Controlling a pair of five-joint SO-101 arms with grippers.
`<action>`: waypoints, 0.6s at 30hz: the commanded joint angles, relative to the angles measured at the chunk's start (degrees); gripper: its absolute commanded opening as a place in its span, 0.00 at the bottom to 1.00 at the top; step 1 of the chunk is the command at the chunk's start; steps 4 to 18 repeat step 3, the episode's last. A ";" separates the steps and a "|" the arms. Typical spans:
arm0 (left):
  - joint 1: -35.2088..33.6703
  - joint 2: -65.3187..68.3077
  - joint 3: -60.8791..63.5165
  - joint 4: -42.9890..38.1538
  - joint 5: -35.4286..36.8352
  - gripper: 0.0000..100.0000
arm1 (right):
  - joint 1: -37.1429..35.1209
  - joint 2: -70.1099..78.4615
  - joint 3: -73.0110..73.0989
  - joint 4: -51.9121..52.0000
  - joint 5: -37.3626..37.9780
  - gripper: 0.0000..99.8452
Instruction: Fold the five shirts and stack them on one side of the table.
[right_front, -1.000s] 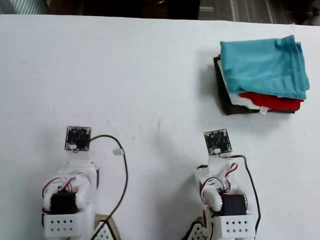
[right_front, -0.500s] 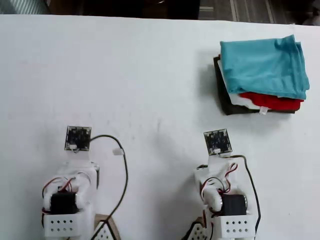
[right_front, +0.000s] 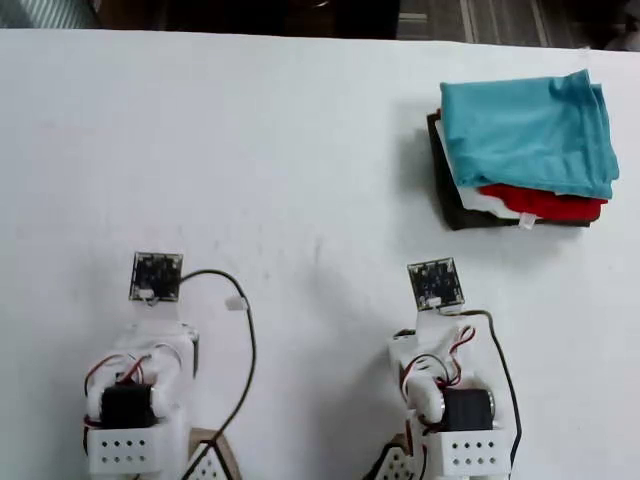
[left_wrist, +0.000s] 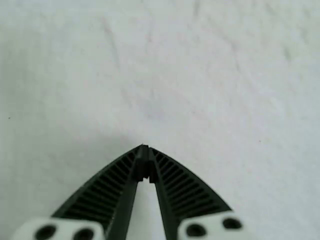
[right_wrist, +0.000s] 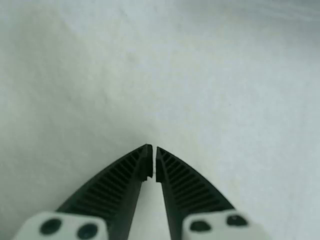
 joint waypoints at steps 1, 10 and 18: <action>0.53 -1.23 1.27 0.18 0.53 0.03 | 0.22 -0.13 0.53 0.31 -0.44 0.02; 0.53 -1.23 1.27 0.18 0.53 0.03 | 0.22 -0.13 0.53 0.31 -0.44 0.02; 0.53 -1.23 1.27 0.18 0.53 0.03 | 0.22 -0.13 0.53 0.31 -0.44 0.02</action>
